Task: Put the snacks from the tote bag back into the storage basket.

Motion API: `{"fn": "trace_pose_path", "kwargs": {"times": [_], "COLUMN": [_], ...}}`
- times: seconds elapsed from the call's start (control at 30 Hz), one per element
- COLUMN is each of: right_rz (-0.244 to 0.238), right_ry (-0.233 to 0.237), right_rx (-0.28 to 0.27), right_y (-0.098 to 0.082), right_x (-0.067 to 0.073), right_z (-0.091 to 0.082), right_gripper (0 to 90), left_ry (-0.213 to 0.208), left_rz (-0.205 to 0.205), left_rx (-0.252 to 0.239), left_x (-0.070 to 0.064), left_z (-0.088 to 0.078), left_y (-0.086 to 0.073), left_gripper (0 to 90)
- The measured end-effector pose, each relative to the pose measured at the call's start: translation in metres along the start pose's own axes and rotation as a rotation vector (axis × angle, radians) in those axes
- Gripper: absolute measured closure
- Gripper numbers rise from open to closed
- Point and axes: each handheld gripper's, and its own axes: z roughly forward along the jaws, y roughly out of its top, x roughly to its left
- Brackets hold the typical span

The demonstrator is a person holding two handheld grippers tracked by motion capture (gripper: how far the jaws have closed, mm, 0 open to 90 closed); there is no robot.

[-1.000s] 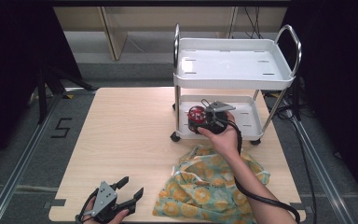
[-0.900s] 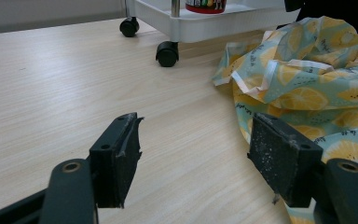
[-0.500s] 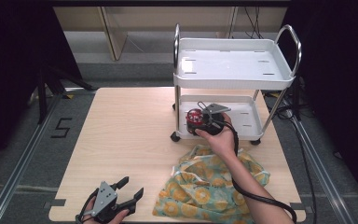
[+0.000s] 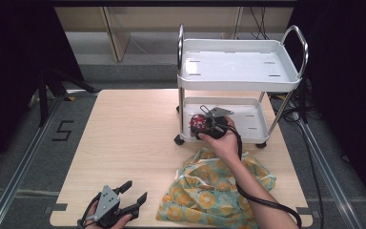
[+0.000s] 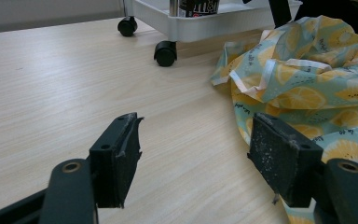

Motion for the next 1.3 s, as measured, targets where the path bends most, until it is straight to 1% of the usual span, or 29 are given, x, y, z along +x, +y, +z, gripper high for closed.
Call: {"fn": "trace_pose_path", "kwargs": {"times": [0.13, 0.17, 0.23, 0.27, 0.3, 0.33, 0.37, 0.43, 0.47, 0.5, 0.53, 0.57, 0.6, 0.67, 0.7, 0.73, 0.87, 0.9, 0.93, 0.97, 1.0, 1.03, 1.07, 1.1, 1.13, 1.2, 1.23, 1.27, 1.3], "right_rz": [-0.004, 0.006, 0.008, 0.009, -0.009, -0.01, 0.013, 0.019, 0.035, 0.035, 0.014, 0.012, 0.01, 0.018, 0.025, 0.02, 0.029, 0.017, 0.016, 0.024, 0.027, 0.032, 0.03, 0.016, 0.024, 0.025, 0.012, 0.017, 0.034], "right_ry": [0.006, 0.001, -0.003, -0.016, -0.02, -0.026, -0.025, -0.02, -0.012, -0.015, -0.014, -0.013, -0.021, -0.017, -0.01, -0.007, -0.012, -0.007, -0.009, -0.012, -0.013, -0.012, -0.015, -0.01, -0.014, -0.019, -0.018, -0.028, -0.022], "right_rx": [0.006, 0.008, 0.007, 0.002, -0.013, -0.007, 0.002, 0.004, 0.013, 0.005, 0.0, 0.001, 0.003, 0.013, 0.022, 0.024, 0.022, 0.02, 0.017, 0.014, 0.013, 0.013, 0.011, 0.01, 0.011, 0.003, 0.003, -0.001, -0.003], "right_y": [0.0, 0.0, 0.0, 0.0, 0.001, 0.001, 0.002, 0.003, 0.003, 0.003, 0.004, 0.004, 0.004, 0.003, 0.003, 0.003, 0.002, 0.002, 0.002, 0.001, 0.001, 0.0, 0.0, -0.001, -0.002, -0.004, -0.005, -0.006, -0.006], "right_x": [0.0, 0.001, 0.001, 0.002, 0.001, 0.002, 0.004, 0.006, 0.007, 0.008, 0.007, 0.008, 0.008, 0.009, 0.009, 0.009, 0.008, 0.007, 0.006, 0.006, 0.006, 0.006, 0.006, 0.004, 0.005, 0.004, 0.003, 0.002, 0.003], "right_z": [-0.001, -0.002, -0.004, -0.006, -0.007, -0.009, -0.013, -0.018, -0.022, -0.025, -0.026, -0.029, -0.033, -0.037, -0.039, -0.041, -0.05, -0.052, -0.054, -0.056, -0.059, -0.061, -0.064, -0.065, -0.068, -0.072, -0.074, -0.077, -0.078], "right_gripper": [25.7, 25.0, 21.9, 21.6, 21.1, 20.4, 20.2, 19.8, 19.8, 19.8, 19.7, 19.7, 19.7, 19.7, 19.7, 19.7, 19.8, 19.9, 20.0, 20.0, 20.1, 20.2, 20.2, 20.3, 20.3, 20.5, 20.5, 20.6, 20.6], "left_ry": [0.0, -0.001, -0.002, -0.002, -0.002, -0.003, 0.001, 0.0, 0.001, 0.002, 0.002, 0.003, 0.005, 0.003, 0.004, 0.003, 0.005, 0.005, 0.005, 0.014, 0.009, 0.013, 0.016, 0.015, 0.017, 0.013, 0.015, 0.015, 0.018], "left_rz": [0.003, 0.003, 0.004, 0.003, 0.004, 0.006, 0.011, 0.004, 0.005, 0.005, 0.006, 0.006, 0.007, 0.005, 0.005, 0.006, 0.005, 0.005, 0.005, 0.006, 0.005, 0.005, 0.005, 0.005, 0.006, 0.006, 0.007, 0.007, 0.006], "left_rx": [0.001, 0.0, 0.003, 0.001, 0.0, 0.0, 0.012, 0.001, 0.001, 0.002, 0.002, 0.006, 0.012, 0.0, 0.002, 0.002, 0.002, 0.003, 0.004, 0.014, 0.004, 0.01, 0.015, 0.013, 0.017, 0.012, 0.015, 0.014, 0.017], "left_x": [0.0, 0.0, 0.0, 0.0, 0.0, 0.0, 0.0, 0.0, 0.0, 0.0, 0.0, 0.0, 0.0, 0.0, 0.0, 0.0, 0.0, 0.0, 0.0, 0.0, 0.0, 0.0, -0.001, 0.0, 0.0, 0.0, 0.0, 0.0, 0.0], "left_z": [0.0, 0.0, 0.0, 0.0, 0.0, 0.001, 0.0, 0.0, 0.0, 0.0, 0.0, 0.0, 0.0, 0.0, 0.0, 0.0, 0.0, 0.0, 0.0, 0.0, 0.0, 0.0, 0.0, 0.0, -0.001, 0.0, 0.0, 0.0, -0.001], "left_y": [0.0, 0.0, 0.0, 0.0, 0.0, 0.0, 0.0, 0.0, 0.0, 0.0, 0.0, 0.0, 0.0, 0.0, 0.0, 0.0, 0.0, 0.0, 0.0, 0.0, 0.0, 0.0, 0.0, 0.0, 0.0, 0.0, 0.0, 0.0, 0.0], "left_gripper": [32.9, 32.9, 32.9, 32.9, 32.8, 32.9, 32.8, 32.8, 32.8, 32.9, 32.8, 32.8, 32.8, 32.8, 32.8, 32.8, 32.8, 32.8, 32.8, 32.8, 32.8, 32.8, 32.8, 32.8, 32.8, 32.7, 32.7, 32.7, 32.7]}}
